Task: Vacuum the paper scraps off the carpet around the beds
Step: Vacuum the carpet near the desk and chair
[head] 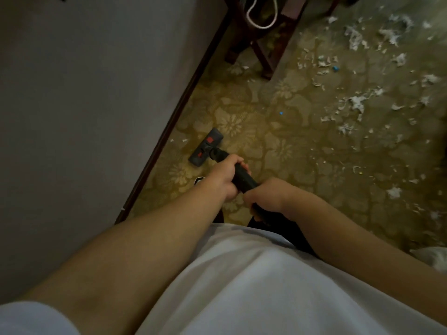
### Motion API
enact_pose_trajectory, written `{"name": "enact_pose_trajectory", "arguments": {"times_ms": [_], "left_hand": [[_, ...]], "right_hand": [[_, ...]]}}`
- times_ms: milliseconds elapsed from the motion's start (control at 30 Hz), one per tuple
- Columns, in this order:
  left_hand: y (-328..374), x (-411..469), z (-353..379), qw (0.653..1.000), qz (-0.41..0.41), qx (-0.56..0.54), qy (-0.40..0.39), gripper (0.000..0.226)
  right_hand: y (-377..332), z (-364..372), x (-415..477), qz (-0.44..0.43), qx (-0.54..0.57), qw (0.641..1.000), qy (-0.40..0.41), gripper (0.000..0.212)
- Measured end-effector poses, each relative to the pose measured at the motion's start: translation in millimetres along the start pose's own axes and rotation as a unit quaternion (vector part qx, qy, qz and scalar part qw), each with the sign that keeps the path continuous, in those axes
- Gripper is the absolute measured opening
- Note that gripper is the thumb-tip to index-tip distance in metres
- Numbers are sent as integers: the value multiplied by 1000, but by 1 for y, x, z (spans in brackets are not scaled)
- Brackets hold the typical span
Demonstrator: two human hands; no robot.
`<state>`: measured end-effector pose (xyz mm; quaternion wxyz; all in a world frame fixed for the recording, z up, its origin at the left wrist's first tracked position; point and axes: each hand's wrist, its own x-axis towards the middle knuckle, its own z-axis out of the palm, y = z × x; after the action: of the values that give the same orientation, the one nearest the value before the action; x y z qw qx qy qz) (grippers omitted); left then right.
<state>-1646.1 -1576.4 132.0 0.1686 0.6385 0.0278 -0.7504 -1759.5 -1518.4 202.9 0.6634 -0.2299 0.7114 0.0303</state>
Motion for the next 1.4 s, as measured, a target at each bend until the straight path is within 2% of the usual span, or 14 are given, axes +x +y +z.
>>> {"name": "enact_pose_trajectory", "arguments": {"times_ms": [300, 467, 667, 867, 1067, 1400], "left_hand": [[102, 13, -99, 999, 17, -16, 25, 24], [116, 20, -121, 999, 12, -16, 26, 23], [116, 23, -107, 1000, 4, 20, 10, 21], [96, 19, -54, 999, -7, 39, -18, 21], [54, 15, 25, 995, -23, 95, -22, 20], [-105, 3, 137, 970, -101, 220, -21, 22]], "right_hand": [[-106, 82, 37, -25, -40, 999, -11, 11], [-125, 101, 42, -32, -56, 998, -17, 12], [-118, 90, 42, -26, -28, 999, -4, 10], [-82, 54, 32, -17, 29, 999, 18, 11], [-28, -1, 26, 4, 112, 993, 36, 22], [144, -73, -20, 53, 229, 971, 42, 16]]}}
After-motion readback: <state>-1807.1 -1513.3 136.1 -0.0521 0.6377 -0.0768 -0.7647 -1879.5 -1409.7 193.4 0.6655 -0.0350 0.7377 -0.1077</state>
